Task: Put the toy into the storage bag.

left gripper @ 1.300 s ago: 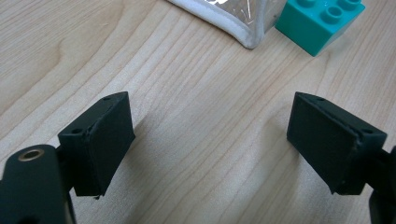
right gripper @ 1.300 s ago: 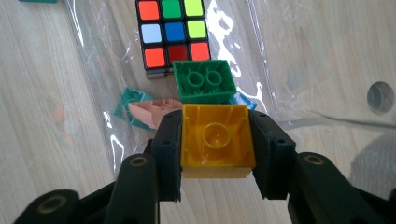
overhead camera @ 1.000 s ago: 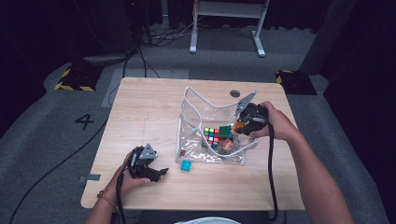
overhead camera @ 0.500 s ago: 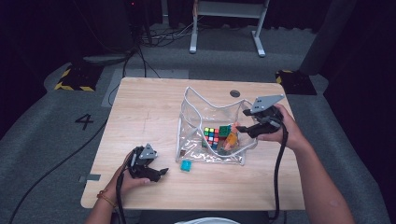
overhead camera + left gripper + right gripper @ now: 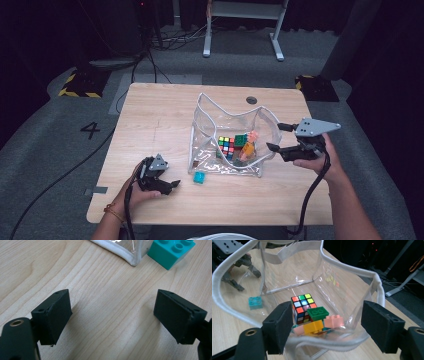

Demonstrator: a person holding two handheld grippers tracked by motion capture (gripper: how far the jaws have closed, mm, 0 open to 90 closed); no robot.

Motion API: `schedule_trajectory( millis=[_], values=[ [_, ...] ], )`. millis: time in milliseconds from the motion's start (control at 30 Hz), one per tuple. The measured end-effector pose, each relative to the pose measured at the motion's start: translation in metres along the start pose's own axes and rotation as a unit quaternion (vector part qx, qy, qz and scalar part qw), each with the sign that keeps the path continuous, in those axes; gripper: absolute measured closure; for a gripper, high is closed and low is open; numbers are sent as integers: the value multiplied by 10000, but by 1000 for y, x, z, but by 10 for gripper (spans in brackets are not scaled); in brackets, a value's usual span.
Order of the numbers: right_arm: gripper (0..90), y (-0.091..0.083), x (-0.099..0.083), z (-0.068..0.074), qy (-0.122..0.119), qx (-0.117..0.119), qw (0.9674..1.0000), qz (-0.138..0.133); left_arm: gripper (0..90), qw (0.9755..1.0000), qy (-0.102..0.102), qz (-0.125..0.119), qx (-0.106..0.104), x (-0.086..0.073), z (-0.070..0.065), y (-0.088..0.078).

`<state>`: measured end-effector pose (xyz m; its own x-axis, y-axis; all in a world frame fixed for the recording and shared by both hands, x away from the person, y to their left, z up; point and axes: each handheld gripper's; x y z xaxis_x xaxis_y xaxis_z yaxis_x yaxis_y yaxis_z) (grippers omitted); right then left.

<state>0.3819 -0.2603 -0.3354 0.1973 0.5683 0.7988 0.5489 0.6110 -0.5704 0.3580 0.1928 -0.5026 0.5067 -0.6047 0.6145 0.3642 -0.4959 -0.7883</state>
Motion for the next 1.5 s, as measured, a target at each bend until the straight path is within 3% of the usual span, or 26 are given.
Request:
schedule_trajectory(
  millis=[267,533,767,1033,1133,1267,1333,1500],
  values=[
    [264,-21,-23,9,211,-173,9985,-484,147,10000,-1,1,0,0,0,0],
    [263,-26,-47,12,326,-263,9980,-481,147,10000,-1,-2,6,0,0,0],
    [265,-4,-72,22,318,-71,9994,-139,147,10000,1,-2,6,0,0,0],
    [287,29,-91,45,367,423,9984,113,148,10000,4,-3,10,0,0,0],
    [299,43,-94,57,319,649,9973,160,148,10000,5,-4,13,0,0,0],
    [298,59,-93,74,18,691,9970,355,148,10000,-1,-2,9,0,0,0],
    [299,64,-93,80,142,842,9956,373,148,10000,2,-2,6,0,0,0],
    [303,89,-91,97,30,1166,9921,458,148,10000,3,-1,6,0,0,0]
  ],
)
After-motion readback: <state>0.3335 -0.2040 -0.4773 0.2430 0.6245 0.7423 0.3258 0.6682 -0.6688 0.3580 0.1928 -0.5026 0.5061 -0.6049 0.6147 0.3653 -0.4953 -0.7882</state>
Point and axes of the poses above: each handheld gripper's, and its own axes: y roughly forward along the jaws, x roughly out of its top, z roughly to its left, and after that the axes turned 5 degrees about z, right-handed
